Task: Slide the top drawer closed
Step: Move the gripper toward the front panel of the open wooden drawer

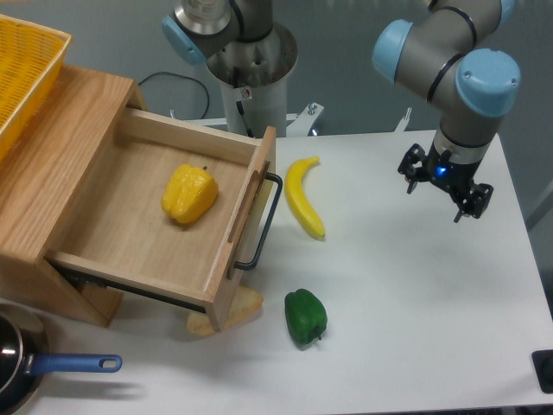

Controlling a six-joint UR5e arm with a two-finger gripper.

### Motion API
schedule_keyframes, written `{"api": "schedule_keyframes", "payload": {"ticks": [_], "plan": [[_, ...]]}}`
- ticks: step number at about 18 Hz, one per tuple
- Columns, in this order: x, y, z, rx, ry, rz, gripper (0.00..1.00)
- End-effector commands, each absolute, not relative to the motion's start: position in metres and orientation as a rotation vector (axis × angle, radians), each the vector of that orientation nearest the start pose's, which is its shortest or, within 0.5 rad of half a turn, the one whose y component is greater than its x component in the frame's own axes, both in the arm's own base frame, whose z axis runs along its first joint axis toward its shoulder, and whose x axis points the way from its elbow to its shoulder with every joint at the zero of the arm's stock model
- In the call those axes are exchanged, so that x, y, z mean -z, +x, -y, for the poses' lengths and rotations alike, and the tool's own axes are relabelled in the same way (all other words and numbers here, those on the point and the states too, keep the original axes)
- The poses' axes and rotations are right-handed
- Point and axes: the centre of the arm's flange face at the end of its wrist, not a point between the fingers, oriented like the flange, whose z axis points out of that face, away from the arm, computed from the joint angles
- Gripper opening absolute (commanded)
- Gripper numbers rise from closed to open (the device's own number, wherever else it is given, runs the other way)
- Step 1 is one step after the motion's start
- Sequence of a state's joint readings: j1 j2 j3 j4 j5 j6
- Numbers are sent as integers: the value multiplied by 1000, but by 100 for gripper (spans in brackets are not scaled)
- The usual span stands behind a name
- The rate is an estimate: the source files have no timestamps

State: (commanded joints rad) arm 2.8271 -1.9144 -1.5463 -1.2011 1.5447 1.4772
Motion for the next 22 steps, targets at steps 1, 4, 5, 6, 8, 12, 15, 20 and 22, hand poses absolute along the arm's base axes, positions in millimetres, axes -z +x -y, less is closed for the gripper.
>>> {"api": "schedule_keyframes", "payload": {"ticks": [1,4,5,6,8,12,15,20,22], "plan": [[-346,-547,-321,-71,-3086,-343,100],[-349,-545,-321,-72,-3089,-341,100],[-349,-541,-323,-65,-3089,-348,100],[-350,-522,-319,-30,-3095,-341,100],[-345,-507,-314,-8,-3099,-315,100],[-332,-496,-308,37,-3100,-243,100],[-342,-493,-313,13,-3104,4,100],[-356,-491,-338,-28,-3100,77,83],[-358,-481,-364,-36,-3090,198,44]]}}
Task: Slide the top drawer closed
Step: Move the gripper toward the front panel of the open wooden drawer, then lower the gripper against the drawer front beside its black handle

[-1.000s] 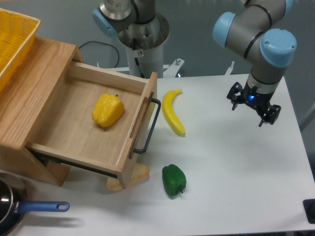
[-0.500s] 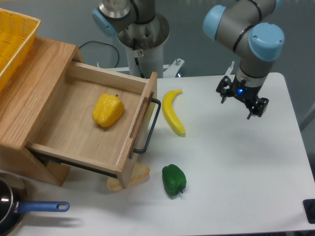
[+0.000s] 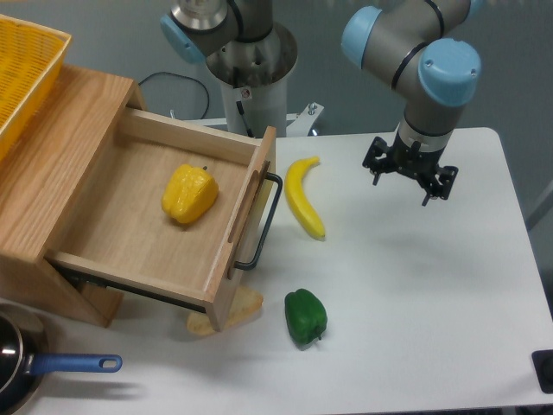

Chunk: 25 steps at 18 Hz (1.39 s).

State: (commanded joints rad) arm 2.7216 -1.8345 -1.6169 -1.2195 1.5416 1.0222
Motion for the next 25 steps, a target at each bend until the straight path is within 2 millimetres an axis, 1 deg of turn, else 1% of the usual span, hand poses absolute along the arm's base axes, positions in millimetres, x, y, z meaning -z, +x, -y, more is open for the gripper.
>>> {"api": "schedule_keyframes", "payload": {"ticks": [1,2,3,5,6,10,12,13,14,15,19,20,22,25], "plan": [[-354,-475,-379,-30,-3094,208,32],[-354,-472,-385,-32,-3094,201,22],[-359,-470,-390,-43,-3089,196,13],[-371,-459,-404,-59,-3075,192,2],[-374,-456,-407,-62,-3069,196,0],[-375,-434,-427,-28,-3064,155,0],[-388,-421,-434,-16,-3044,158,0],[-389,-416,-437,2,-3036,155,0],[-391,-411,-439,19,-3032,159,0],[-400,-405,-440,12,-3024,165,0],[-419,-382,-443,43,-3008,152,0],[-420,-378,-444,53,-3013,146,0],[-426,-363,-448,70,-3014,116,0],[-428,-355,-454,79,-3007,109,0]]}}
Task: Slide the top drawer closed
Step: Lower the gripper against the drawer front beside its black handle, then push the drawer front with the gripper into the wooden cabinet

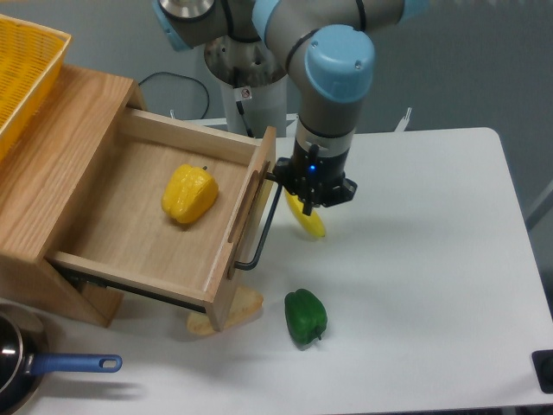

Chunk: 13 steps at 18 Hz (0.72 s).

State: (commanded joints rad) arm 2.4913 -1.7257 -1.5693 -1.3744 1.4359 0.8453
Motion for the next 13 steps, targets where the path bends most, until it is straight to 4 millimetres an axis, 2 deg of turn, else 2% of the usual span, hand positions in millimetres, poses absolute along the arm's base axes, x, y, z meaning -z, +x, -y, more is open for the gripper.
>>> {"api": "schedule_keyframes", "payload": {"ticks": [4,13], "plan": [[-434,-353,-458,80,-2991,125,0],[-436,-334,-473,90,-2985,117,0]]}}
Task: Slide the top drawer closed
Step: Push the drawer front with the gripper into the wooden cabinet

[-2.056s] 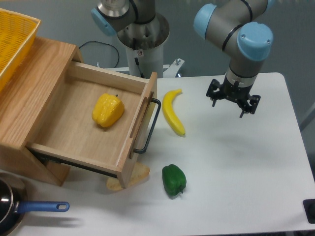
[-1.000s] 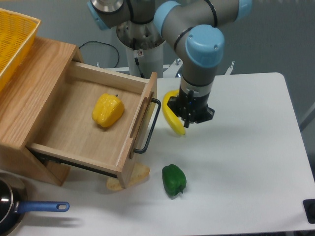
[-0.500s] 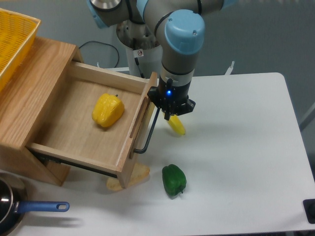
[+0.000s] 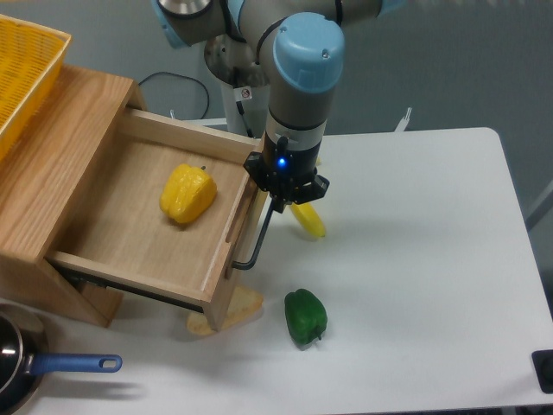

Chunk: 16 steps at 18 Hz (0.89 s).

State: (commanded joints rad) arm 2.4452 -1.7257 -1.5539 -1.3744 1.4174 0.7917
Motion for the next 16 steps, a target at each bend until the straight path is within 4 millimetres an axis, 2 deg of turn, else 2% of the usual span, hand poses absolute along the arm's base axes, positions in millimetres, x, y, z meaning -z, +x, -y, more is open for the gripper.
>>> {"api": "schedule_keyframes", "payload": {"ticks": [11,16], "plan": [[-436,-286,-503,111,-2990,117,0],[-436,-254,-520,122,-2996,113,0]]}}
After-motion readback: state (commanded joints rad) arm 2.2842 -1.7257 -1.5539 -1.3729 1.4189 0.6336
